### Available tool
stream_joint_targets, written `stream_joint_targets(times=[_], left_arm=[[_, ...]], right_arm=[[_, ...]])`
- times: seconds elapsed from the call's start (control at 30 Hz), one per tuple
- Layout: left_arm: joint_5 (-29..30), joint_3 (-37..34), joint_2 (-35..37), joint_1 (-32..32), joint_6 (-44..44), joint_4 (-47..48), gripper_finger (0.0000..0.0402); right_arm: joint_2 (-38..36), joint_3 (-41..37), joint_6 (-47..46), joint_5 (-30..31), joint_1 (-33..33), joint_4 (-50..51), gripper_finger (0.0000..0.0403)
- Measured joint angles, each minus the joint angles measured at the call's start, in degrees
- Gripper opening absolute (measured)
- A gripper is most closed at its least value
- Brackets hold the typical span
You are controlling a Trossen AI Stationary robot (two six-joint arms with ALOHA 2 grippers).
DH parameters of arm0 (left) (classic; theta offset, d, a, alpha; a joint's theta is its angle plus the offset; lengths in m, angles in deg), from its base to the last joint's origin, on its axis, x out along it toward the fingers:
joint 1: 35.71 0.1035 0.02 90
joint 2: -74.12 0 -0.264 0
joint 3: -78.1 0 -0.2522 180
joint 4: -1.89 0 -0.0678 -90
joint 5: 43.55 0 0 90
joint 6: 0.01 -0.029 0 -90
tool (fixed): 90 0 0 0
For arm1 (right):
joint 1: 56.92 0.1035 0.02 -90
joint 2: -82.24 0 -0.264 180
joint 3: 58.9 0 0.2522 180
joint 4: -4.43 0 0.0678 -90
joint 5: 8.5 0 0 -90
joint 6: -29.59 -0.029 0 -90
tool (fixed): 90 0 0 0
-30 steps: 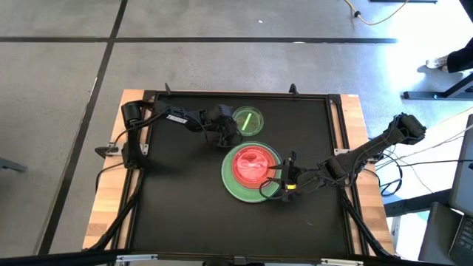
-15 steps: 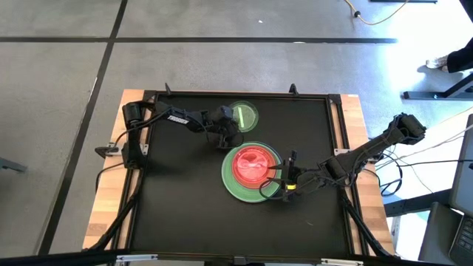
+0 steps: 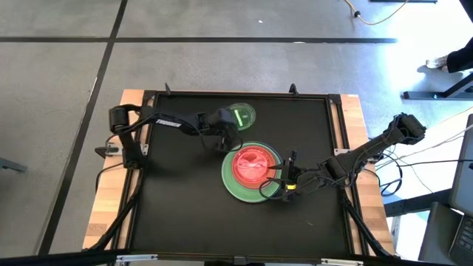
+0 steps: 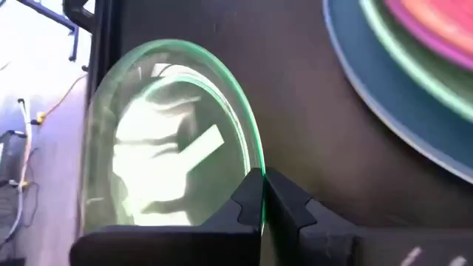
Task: Stack plastic plates
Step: Stack the transparent green plate on the transparent pink plate
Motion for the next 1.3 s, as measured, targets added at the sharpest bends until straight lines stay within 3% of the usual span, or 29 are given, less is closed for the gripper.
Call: stream_joint_targets(times=[0.5, 0.83, 1.3], left_arm=[[0.44, 0.04, 11.38, -11.0, 4.29, 2.88, 0.0], [-1.85, 0.05, 10.85, -21.89, 5.85, 0.99, 0.0], [-3.58, 0.07, 3.4, -25.61, 5.98, -4.69, 0.0]], right_arm=[[0.0, 0.0, -0.37, 0.0, 0.02, -0.26, 0.0159], [0.0, 0.0, -1.9, 0.0, 0.02, -1.34, 0.0159], [0.0, 0.0, -1.79, 0.0, 0.02, -1.37, 0.0159]])
